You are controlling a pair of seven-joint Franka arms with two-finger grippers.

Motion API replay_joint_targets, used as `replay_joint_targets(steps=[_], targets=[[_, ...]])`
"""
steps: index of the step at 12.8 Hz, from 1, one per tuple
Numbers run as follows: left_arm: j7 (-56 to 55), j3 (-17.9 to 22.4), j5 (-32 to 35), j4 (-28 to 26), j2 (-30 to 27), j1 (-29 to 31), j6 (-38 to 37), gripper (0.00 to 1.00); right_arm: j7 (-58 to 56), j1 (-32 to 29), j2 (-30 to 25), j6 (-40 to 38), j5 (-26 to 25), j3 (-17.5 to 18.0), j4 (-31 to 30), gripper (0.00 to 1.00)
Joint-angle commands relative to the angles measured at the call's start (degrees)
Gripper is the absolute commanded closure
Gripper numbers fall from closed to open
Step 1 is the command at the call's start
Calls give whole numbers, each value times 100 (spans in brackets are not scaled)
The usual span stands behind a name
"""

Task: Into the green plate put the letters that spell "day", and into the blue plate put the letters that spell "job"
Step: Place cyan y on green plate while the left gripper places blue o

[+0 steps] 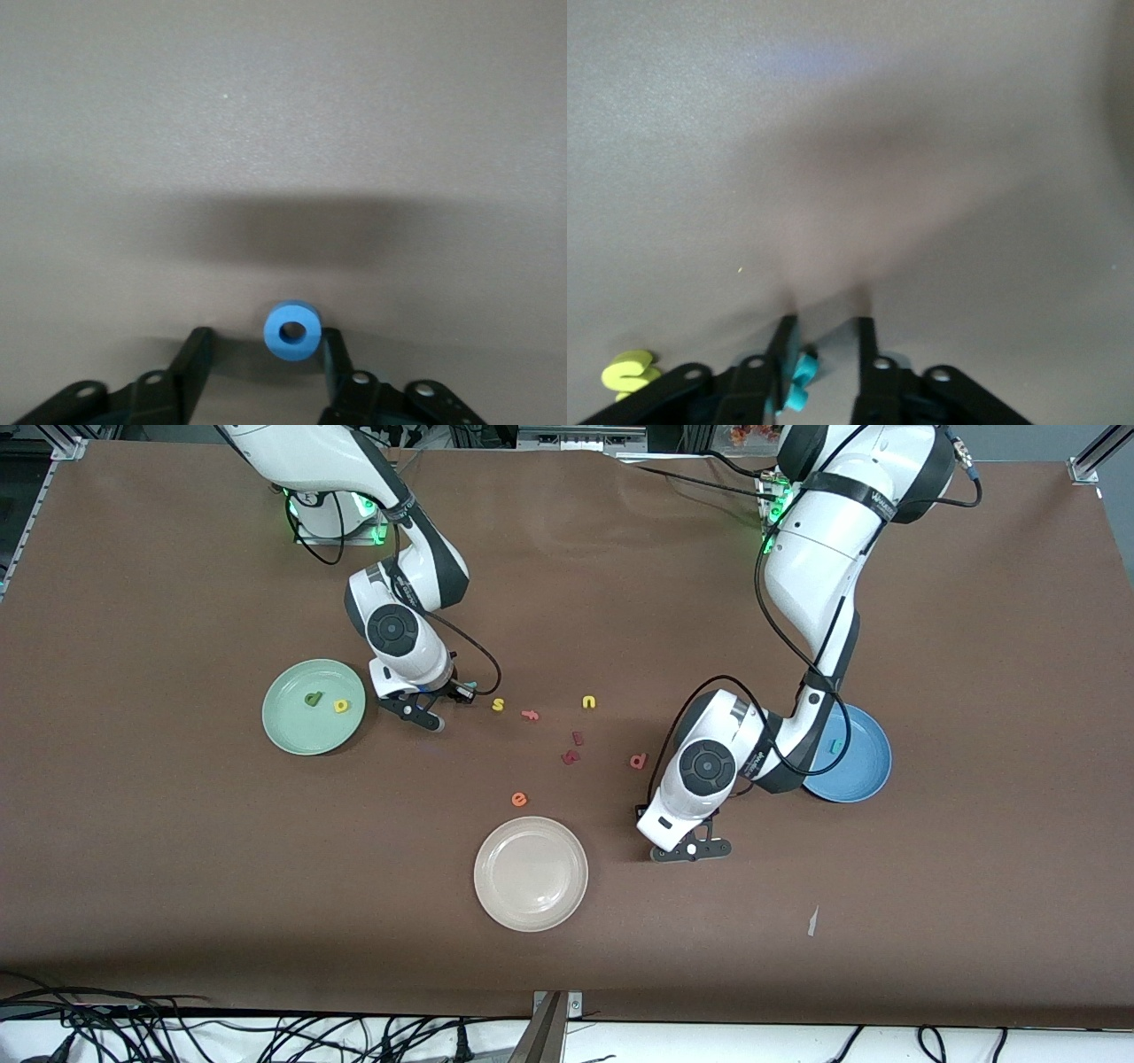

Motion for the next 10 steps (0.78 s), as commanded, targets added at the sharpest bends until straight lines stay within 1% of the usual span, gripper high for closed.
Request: replay_joint_targets(steps=[1,3,4,5,6,7,8,9,10], targets=[[13,75,211,200,157,-100,-50,62,607,84,-156,-24,-50,47,-43,40],[-22,75,202,191,174,-101,-42,74,1071,84,-200,-33,-50,82,-95,43],[-31,75,202,200,192,-92,-33,82,1169,84,-200,-33,-50,204,-96,50],[-31,75,202,200,201,-92,-33,87,1197,75,-192,-7,-42,222,-96,59],[-39,66,202,200,201,-92,-33,92,1206,84,-183,-7,-42,223,-96,64],[-48,66,193,200,183,-66,-42,97,1206,84,-165,-15,-50,231,-104,71],[-22,66,176,191,96,-13,-111,100,1206,84,-139,-15,-50,240,-113,77],[4,66,158,191,-44,31,-182,100,1188,84,-148,-24,-50,232,-122,88],[13,57,158,147,-176,118,-217,100,1162,75,-156,-42,-50,231,-113,93]])
